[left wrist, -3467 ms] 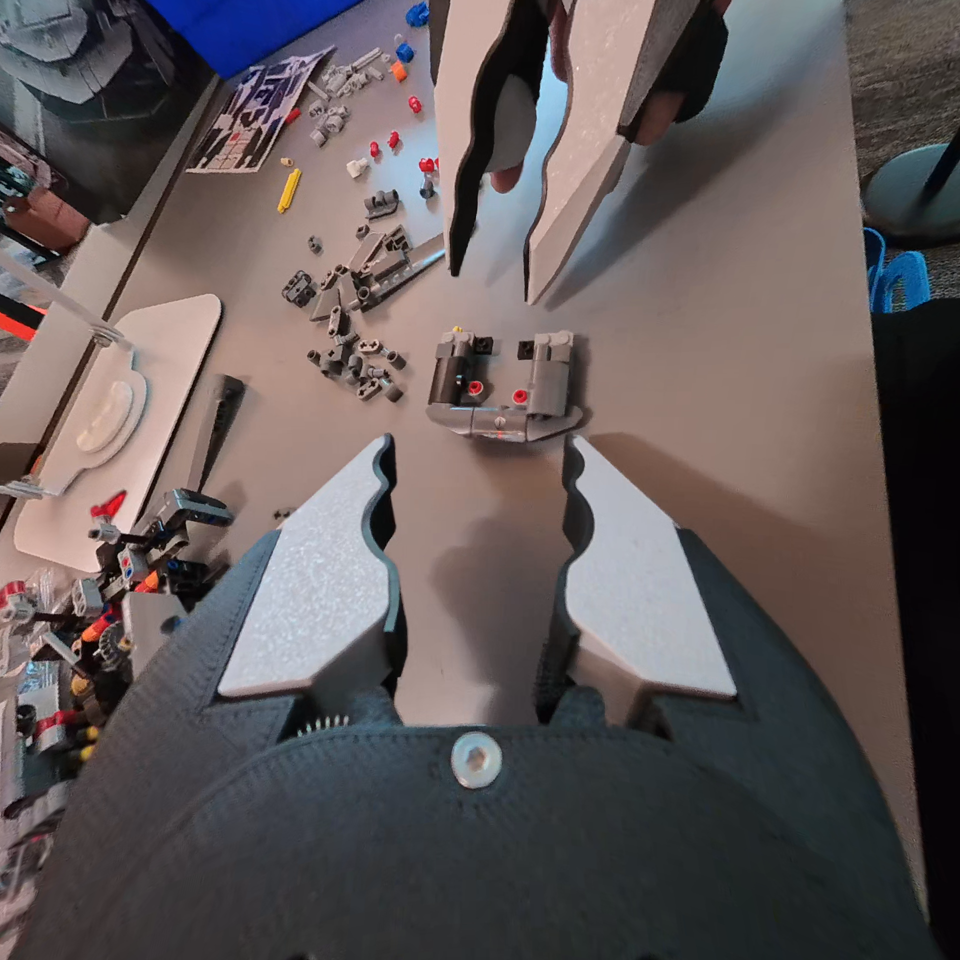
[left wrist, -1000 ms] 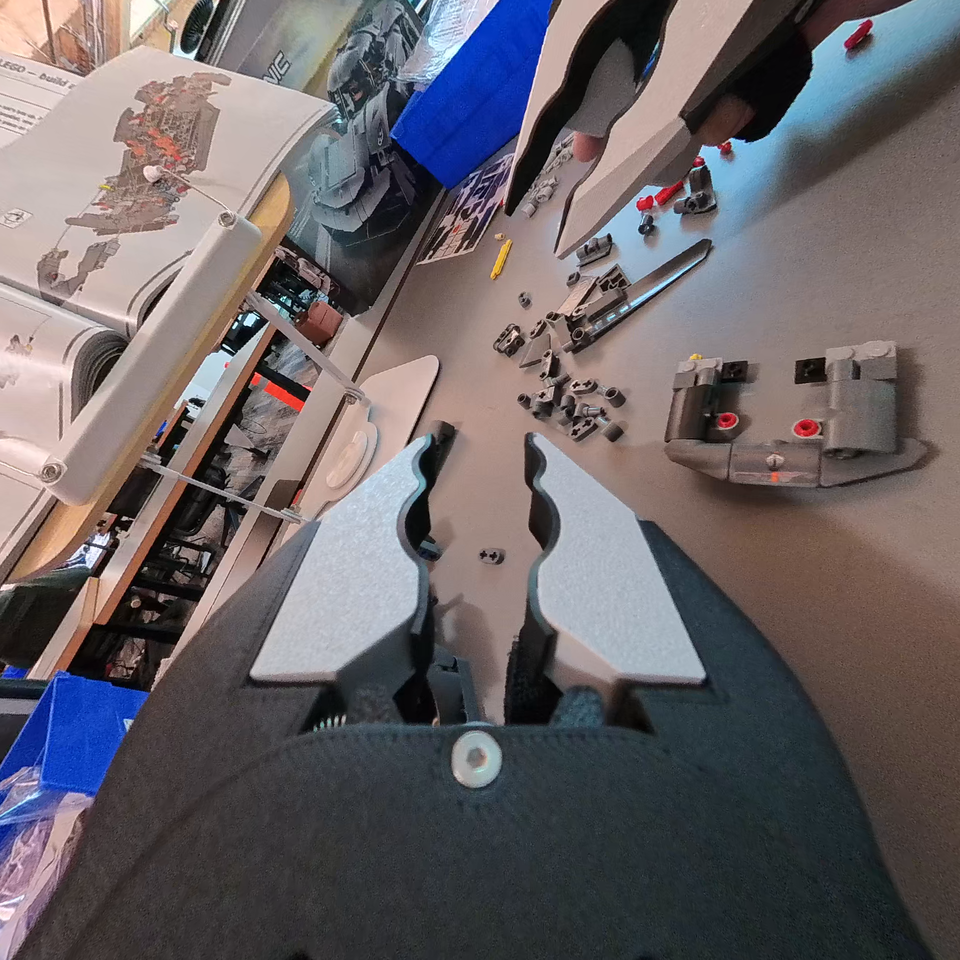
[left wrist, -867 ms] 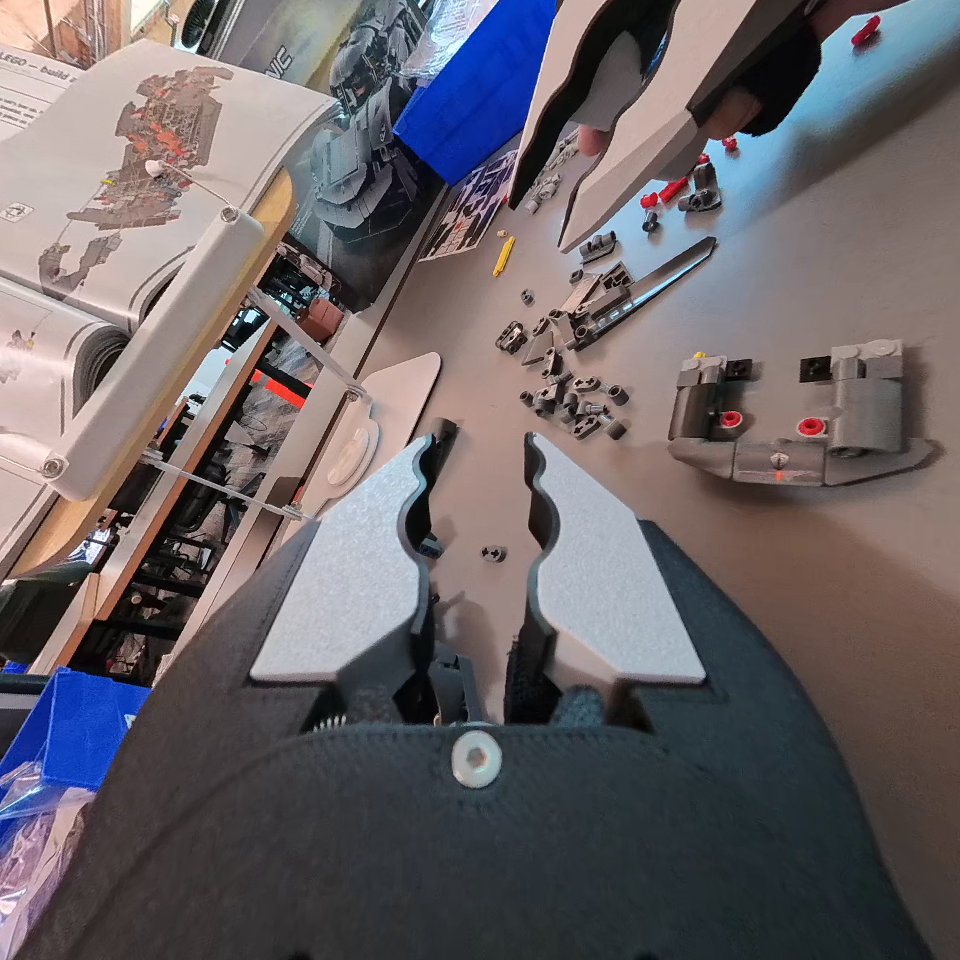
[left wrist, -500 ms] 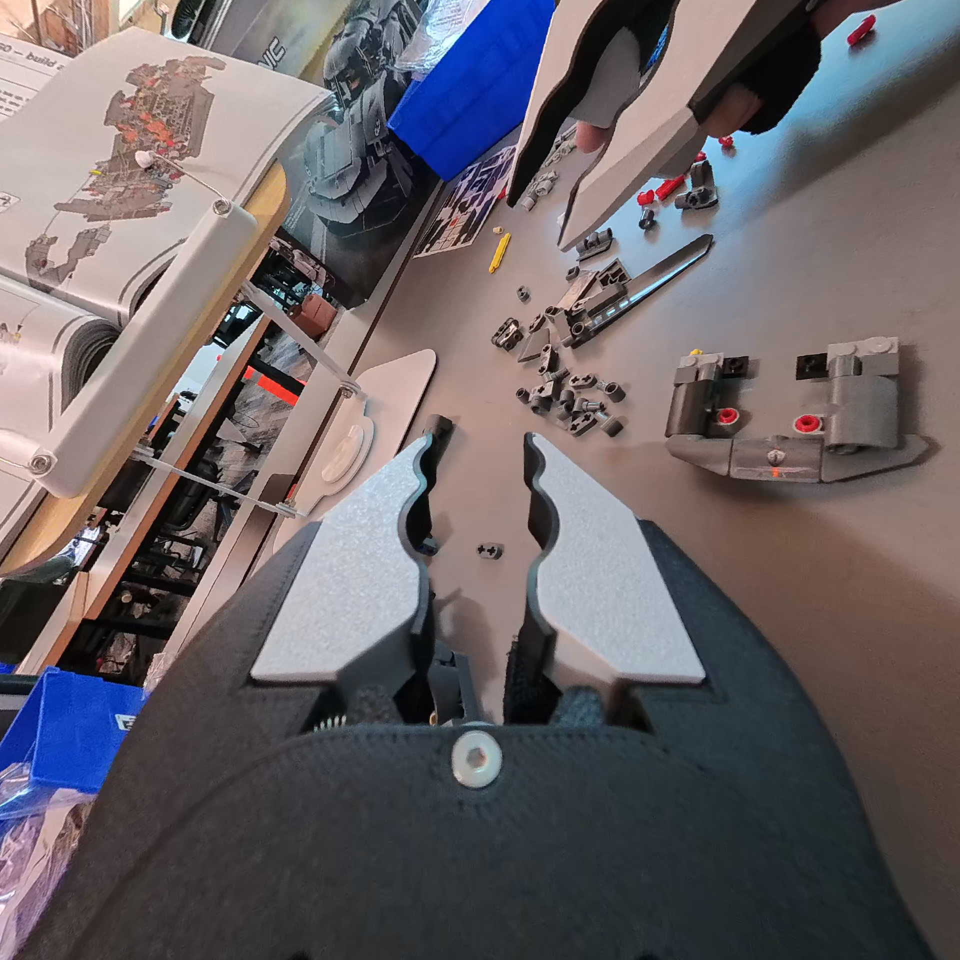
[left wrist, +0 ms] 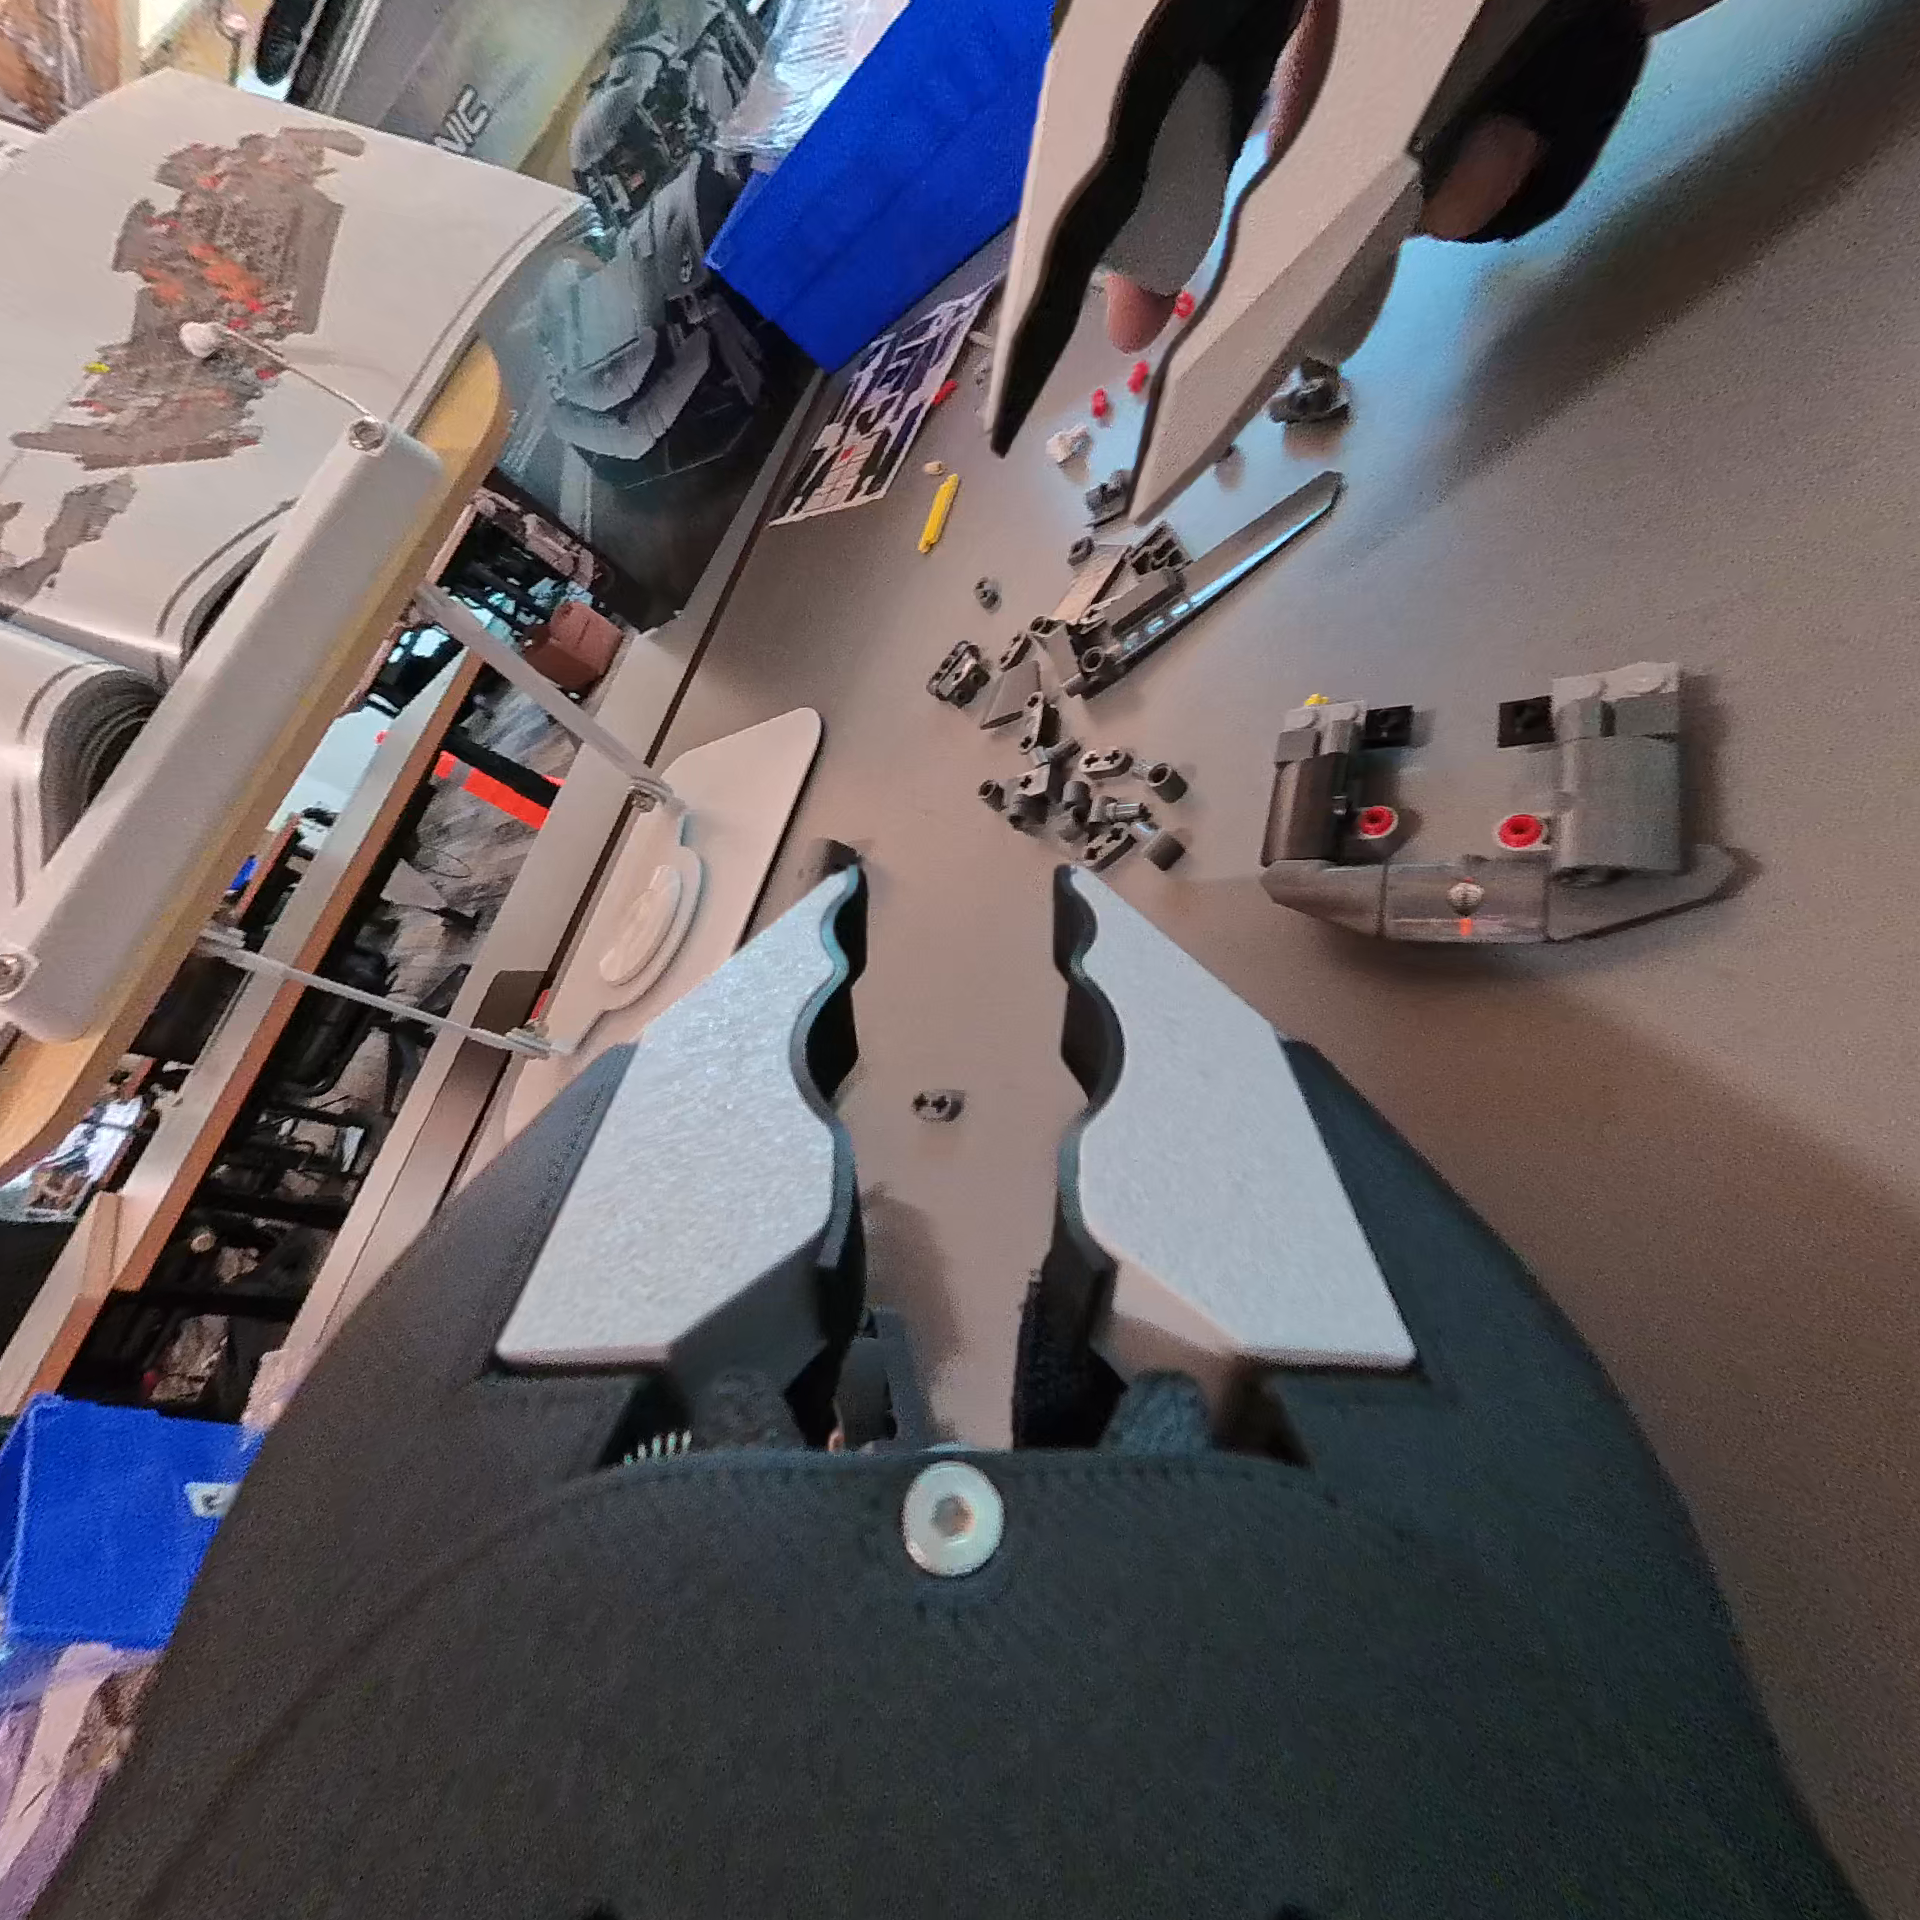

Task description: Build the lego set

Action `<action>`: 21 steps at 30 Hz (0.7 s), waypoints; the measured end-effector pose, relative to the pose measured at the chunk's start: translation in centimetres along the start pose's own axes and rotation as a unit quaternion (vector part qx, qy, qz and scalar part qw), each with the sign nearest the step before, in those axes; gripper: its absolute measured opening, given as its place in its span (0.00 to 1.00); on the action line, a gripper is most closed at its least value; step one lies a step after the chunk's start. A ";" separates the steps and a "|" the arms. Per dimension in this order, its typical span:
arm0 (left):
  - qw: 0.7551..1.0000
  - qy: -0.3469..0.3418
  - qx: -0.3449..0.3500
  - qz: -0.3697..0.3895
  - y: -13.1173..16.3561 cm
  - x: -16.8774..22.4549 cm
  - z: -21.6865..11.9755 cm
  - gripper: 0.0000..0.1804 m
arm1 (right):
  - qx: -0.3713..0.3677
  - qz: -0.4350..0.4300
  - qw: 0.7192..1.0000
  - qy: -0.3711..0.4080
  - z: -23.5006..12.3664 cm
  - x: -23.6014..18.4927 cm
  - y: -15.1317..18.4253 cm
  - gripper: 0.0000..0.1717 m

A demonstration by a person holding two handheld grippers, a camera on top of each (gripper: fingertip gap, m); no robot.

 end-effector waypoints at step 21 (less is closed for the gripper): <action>0.972 0.228 -0.025 -0.046 0.0 5.5 -0.9 0.39 | -0.080 -0.015 0.966 -0.246 0.6 -9.3 -0.1 0.18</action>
Point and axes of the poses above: each gripper's, where its closed fingertips meet, z out along the fingers, y out of its underside, x = y × z across the jaws, the point moved 5 cm from there along -z, back along the fingers, and after that the axes turned 5 degrees about x, right-handed, at the moved point
